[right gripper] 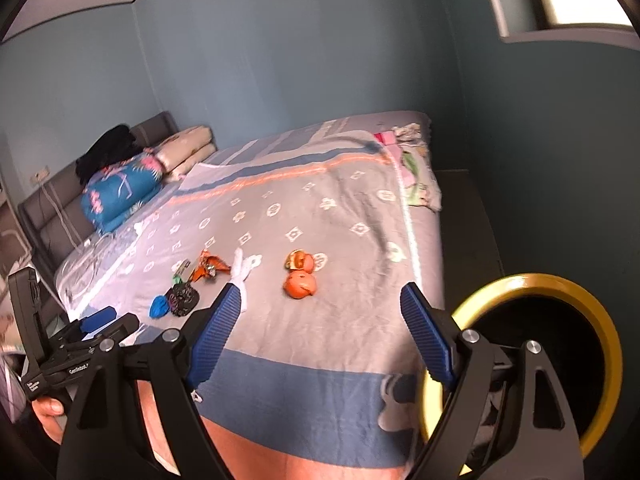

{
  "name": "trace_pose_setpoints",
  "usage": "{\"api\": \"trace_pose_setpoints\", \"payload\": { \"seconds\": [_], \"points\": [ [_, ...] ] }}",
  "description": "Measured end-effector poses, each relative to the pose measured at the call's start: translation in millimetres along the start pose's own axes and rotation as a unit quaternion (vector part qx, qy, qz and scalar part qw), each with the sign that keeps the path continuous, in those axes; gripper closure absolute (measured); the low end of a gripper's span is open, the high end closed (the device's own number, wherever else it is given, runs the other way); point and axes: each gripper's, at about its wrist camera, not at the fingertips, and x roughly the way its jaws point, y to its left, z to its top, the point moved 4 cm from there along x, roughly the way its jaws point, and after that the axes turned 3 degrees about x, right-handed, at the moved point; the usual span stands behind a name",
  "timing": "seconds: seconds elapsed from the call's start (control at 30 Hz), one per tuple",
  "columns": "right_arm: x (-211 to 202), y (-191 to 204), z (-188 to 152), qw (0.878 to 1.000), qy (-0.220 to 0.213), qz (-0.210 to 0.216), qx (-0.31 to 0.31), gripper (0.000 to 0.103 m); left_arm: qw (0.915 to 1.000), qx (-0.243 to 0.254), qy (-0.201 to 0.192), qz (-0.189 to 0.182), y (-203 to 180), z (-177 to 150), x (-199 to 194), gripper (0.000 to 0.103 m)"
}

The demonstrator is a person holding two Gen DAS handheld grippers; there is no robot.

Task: Collect trash
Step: 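Move both open tools back over the bed toward the pink cloth and orange peel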

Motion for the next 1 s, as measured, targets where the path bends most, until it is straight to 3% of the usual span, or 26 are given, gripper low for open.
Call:
{"api": "trace_pose_setpoints", "payload": {
  "seconds": [0.37, 0.53, 1.0],
  "points": [
    [79, 50, -6, 0.998, 0.054, 0.023, -0.025, 0.024, 0.9988, -0.029, 0.038, 0.012, 60, -43, 11, 0.008],
    [118, 66, -15, 0.996, 0.077, 0.023, -0.039, 0.024, 0.9963, -0.055, 0.067, -0.001, 79, -68, 22, 0.008],
    [238, 70, -43, 0.987, 0.141, -0.028, -0.075, 0.025, 0.995, -0.024, 0.093, -0.027, 64, -102, 50, 0.008]
  ]
}}
